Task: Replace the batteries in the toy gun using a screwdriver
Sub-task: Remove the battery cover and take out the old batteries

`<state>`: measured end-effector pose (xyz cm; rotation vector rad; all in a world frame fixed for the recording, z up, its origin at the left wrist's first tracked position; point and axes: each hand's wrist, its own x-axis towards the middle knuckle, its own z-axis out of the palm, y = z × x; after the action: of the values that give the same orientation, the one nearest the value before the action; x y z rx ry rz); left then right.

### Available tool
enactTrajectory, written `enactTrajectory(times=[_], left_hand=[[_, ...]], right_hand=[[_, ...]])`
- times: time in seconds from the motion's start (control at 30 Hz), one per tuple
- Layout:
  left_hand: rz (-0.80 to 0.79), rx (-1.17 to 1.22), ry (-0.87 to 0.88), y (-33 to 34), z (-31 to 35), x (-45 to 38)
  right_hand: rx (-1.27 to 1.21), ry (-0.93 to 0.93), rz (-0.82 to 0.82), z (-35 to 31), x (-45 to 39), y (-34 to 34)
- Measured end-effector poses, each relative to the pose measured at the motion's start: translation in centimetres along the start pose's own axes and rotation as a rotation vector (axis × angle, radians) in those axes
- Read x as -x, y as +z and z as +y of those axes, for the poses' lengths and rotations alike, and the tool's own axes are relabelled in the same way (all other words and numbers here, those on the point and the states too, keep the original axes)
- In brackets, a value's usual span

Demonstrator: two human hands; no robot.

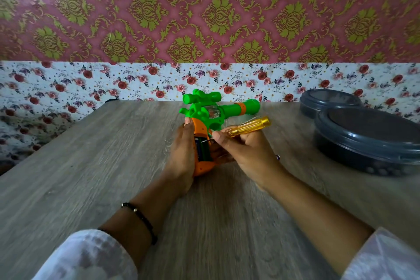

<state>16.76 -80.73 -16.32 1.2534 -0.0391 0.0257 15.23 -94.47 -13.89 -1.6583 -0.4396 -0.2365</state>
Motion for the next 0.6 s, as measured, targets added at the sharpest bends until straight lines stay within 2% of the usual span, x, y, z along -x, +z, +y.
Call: enactTrajectory(times=[0.2,0.37,0.6], left_hand=[[-0.033,-0.056,0.076,0.0,-0.3,-0.1],[-0.085,-0.015,0.066,0.3,0.1,0.4],[-0.051,-0.06,0.06,0.2,-0.3,-0.1]], right_hand=[[0.149,-0.053,0.089,0.1,-1.1,1.2],[0.224,-0.073,0.076,-0.1,-1.2,1.6],[0.401,-0.168,0.147,-0.3,-0.8,1.8]])
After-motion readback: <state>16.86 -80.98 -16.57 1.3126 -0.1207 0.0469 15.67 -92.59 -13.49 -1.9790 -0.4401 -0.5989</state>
